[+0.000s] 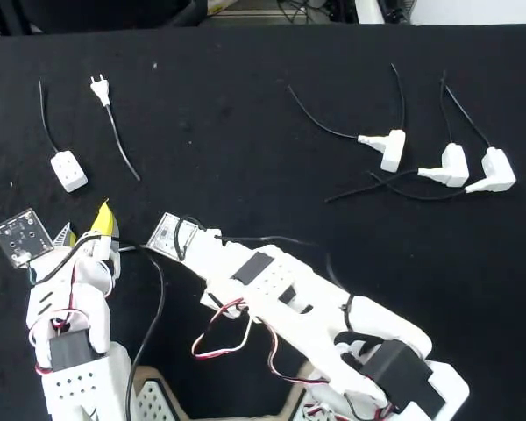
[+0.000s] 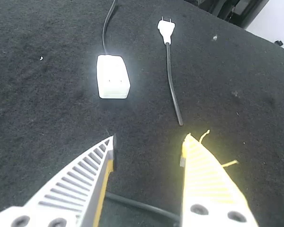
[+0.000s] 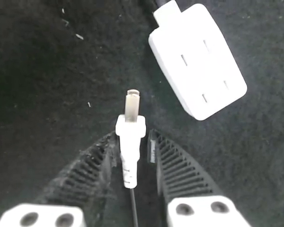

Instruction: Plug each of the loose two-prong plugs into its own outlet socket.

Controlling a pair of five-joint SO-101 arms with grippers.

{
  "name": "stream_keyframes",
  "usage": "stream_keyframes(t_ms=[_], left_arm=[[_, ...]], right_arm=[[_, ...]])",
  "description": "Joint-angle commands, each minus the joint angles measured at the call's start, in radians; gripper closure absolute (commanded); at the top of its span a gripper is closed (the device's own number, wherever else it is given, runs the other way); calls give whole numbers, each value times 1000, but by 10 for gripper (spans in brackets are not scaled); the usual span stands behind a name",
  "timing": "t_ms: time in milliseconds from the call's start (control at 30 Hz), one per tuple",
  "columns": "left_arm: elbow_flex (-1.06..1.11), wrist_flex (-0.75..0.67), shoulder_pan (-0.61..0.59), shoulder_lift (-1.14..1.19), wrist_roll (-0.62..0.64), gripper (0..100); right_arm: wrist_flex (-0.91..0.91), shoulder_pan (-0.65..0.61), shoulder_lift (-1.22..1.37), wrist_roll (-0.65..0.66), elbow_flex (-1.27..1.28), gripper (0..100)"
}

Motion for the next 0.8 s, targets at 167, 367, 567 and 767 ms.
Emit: stream_keyframes(t_ms=[167,367,567,767], left_arm=[[-28,-15,8,-8,12,766],[-28,-15,7,-8,12,766],[-28,-15,8,-8,12,766],[-28,-15,12,-8,12,765]], right_arm=[[63,20,79,0,-99,901],[94,20,140,-2,-157,903],[98,20,77,-6,-128,979],[64,20,-94,-8,-27,988]])
